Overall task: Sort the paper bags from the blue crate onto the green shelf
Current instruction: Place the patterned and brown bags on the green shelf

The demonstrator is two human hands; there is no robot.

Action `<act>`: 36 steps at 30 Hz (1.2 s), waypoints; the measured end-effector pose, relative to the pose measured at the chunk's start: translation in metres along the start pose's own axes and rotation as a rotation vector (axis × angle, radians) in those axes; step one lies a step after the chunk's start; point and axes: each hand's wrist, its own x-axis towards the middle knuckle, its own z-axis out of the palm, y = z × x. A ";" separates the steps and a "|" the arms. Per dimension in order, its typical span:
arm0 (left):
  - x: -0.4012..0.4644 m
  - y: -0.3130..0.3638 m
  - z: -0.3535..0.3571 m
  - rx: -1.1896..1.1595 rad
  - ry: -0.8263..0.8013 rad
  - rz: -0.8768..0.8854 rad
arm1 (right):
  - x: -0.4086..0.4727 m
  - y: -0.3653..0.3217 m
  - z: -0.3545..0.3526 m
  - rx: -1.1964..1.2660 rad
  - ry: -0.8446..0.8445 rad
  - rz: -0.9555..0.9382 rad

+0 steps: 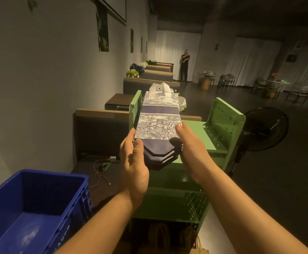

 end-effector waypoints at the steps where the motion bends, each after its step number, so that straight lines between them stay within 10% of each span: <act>1: 0.000 -0.001 -0.004 -0.019 -0.014 0.010 | -0.003 0.002 -0.001 -0.035 0.003 -0.028; 8: -0.004 -0.005 -0.033 0.182 -0.224 0.055 | -0.021 0.015 0.001 -0.224 0.024 -0.146; 36: 0.006 -0.008 -0.043 0.249 -0.206 0.025 | -0.030 0.031 -0.018 -0.503 -0.065 -0.299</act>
